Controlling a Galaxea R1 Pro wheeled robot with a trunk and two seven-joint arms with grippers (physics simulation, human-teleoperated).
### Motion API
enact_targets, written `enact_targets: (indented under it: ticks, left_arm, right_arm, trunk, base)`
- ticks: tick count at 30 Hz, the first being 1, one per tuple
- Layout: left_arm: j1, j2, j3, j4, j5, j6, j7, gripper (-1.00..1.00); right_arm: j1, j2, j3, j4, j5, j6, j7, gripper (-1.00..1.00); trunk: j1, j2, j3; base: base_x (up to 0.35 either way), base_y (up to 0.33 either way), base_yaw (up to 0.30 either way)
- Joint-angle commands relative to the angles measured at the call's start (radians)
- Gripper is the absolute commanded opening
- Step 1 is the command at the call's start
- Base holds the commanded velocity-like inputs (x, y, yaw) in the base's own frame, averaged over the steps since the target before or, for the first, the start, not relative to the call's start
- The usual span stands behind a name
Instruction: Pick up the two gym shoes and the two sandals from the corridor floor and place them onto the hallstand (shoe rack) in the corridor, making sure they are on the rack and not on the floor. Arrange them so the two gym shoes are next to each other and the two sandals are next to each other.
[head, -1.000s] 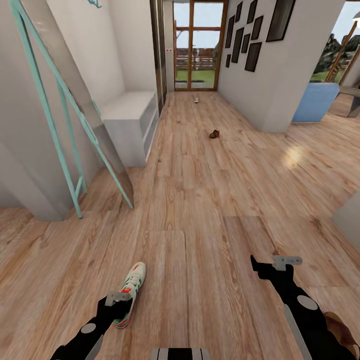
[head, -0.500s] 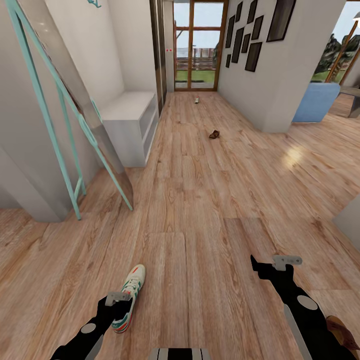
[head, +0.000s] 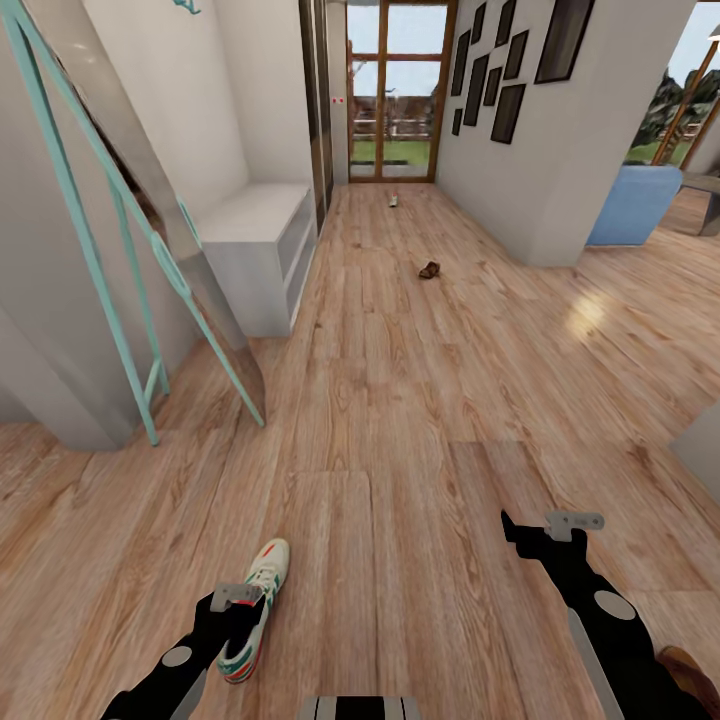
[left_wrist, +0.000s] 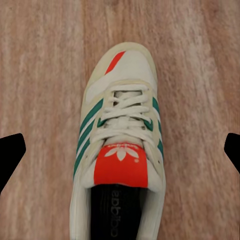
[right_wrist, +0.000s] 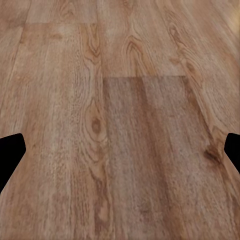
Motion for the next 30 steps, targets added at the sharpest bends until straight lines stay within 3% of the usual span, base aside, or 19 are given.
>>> enact_targets:
  ticks: [1, 8, 13, 20, 30]
  left_arm:
    - [0.0, 0.0, 0.003, 0.001, -0.007, -0.004, -0.003, 1.0]
    - [0.0, -0.001, 0.001, -0.002, -0.007, -0.004, -0.004, 1.0]
    - [0.0, 0.0, -0.034, -0.005, -0.007, -0.004, -0.003, 1.0]
    - [0.0, 0.002, -0.046, -0.002, -0.006, -0.004, -0.003, 1.0]
    - [0.0, 0.006, -0.045, 0.001, -0.005, -0.005, -0.003, 1.0]
  right_arm:
    - [0.0, 0.0, 0.0, -0.001, -0.006, 0.005, 0.0, 1.0]
    - [0.0, 0.0, 0.0, -0.001, -0.006, 0.005, 0.0, 1.0]
    - [0.0, 0.0, -0.001, -0.002, -0.006, 0.005, 0.0, 1.0]
    - [0.0, 0.0, -0.001, -0.002, -0.006, 0.005, 0.0, 1.0]
    - [0.0, 0.0, -0.002, -0.002, -0.006, 0.006, 0.0, 1.0]
  trunk:
    - [0.0, 0.0, -0.001]
    - [0.0, 0.0, -0.001]
    - [0.0, 0.0, -0.001]
    - [0.0, 0.0, -0.001]
    - [0.004, -0.003, -0.039]
  base:
    - [0.039, 0.0, 0.0]
    - [0.017, 0.0, 0.0]
    - [0.002, 0.0, 0.0]
    - [0.0, 0.0, 0.0]
    - [0.0, 0.0, 0.0]
